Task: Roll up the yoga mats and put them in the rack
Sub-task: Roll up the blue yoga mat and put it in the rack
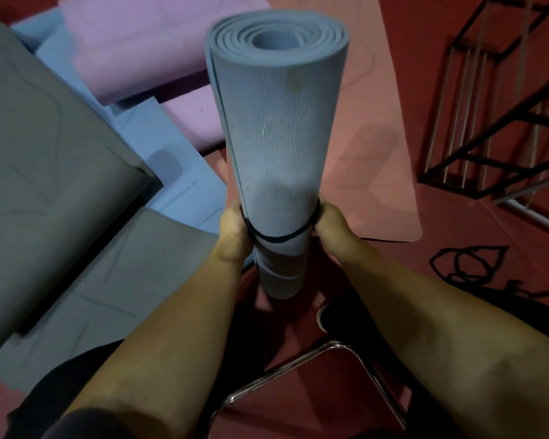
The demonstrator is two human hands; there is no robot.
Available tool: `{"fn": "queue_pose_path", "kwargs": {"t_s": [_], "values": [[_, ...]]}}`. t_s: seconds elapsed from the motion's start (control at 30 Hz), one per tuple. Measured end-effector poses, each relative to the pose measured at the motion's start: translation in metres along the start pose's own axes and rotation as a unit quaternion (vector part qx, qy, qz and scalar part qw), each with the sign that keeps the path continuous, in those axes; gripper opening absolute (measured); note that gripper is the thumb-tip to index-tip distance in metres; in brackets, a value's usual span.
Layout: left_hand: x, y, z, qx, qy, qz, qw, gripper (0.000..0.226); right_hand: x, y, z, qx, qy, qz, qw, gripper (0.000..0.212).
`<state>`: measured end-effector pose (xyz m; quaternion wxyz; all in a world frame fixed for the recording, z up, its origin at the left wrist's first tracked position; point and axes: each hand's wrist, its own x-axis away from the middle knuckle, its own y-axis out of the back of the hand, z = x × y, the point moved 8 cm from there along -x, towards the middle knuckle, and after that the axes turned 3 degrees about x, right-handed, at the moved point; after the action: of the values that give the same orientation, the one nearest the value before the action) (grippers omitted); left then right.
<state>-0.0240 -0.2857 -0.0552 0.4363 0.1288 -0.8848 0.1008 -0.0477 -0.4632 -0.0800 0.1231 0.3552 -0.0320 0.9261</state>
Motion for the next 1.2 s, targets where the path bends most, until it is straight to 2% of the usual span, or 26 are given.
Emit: {"fn": "queue_pose_path", "kwargs": {"t_s": [0.07, 0.17, 0.27, 0.33, 0.43, 0.5, 0.6, 0.7, 0.77, 0.83, 0.9, 1.0, 1.07, 1.1, 1.2], "values": [[-0.001, -0.015, -0.008, 0.057, -0.006, 0.026, 0.998, 0.036, -0.005, 0.0, 0.009, -0.048, -0.044, -0.02, 0.998, 0.036], [-0.008, -0.04, -0.034, 0.055, -0.028, 0.048, 0.997, 0.071, -0.008, 0.006, 0.034, -0.104, -0.104, -0.021, 0.989, 0.036], [-0.006, -0.07, -0.066, -0.044, -0.064, 0.09, 0.993, 0.094, 0.0, 0.026, 0.069, -0.077, -0.095, 0.001, 0.992, 0.032], [0.017, -0.099, -0.078, -0.116, -0.097, 0.158, 0.976, 0.088, 0.012, 0.043, 0.081, -0.074, -0.116, 0.039, 0.99, 0.034], [0.049, -0.129, -0.079, -0.214, -0.129, 0.183, 0.951, 0.107, 0.032, 0.073, 0.084, -0.101, -0.129, 0.083, 0.983, 0.062], [0.071, -0.15, -0.077, -0.28, -0.151, 0.174, 0.932, 0.094, 0.045, 0.097, 0.078, -0.105, -0.123, 0.09, 0.983, 0.064], [0.095, -0.186, -0.056, -0.368, -0.136, 0.177, 0.903, 0.067, 0.052, 0.13, 0.053, -0.143, -0.136, 0.064, 0.978, 0.068], [0.103, -0.229, -0.023, -0.416, -0.126, 0.198, 0.879, 0.057, 0.051, 0.171, 0.022, -0.198, -0.148, 0.014, 0.969, 0.075], [0.108, -0.26, 0.004, -0.453, -0.132, 0.221, 0.853, 0.05, 0.051, 0.204, -0.003, -0.217, -0.148, -0.005, 0.965, 0.062], [0.102, -0.28, 0.03, -0.477, -0.128, 0.222, 0.841, 0.056, 0.053, 0.232, -0.027, -0.211, -0.148, -0.035, 0.966, 0.036], [0.097, -0.29, 0.053, -0.507, -0.131, 0.226, 0.821, 0.059, 0.054, 0.248, -0.052, -0.239, -0.173, -0.058, 0.954, 0.024], [0.085, -0.313, 0.102, -0.526, -0.125, 0.26, 0.8, 0.052, 0.039, 0.279, -0.095, -0.246, -0.178, -0.09, 0.948, 0.027], [0.076, -0.313, 0.127, -0.529, -0.1, 0.258, 0.802, 0.049, 0.033, 0.283, -0.12, -0.269, -0.183, -0.079, 0.942, 0.028], [0.07, -0.31, 0.137, -0.529, -0.093, 0.25, 0.806, 0.052, 0.034, 0.283, -0.128, -0.289, -0.185, -0.08, 0.936, 0.032], [0.045, -0.292, 0.159, -0.553, -0.078, 0.215, 0.801, 0.083, 0.035, 0.275, -0.148, -0.326, -0.182, -0.059, 0.926, 0.04]]}}
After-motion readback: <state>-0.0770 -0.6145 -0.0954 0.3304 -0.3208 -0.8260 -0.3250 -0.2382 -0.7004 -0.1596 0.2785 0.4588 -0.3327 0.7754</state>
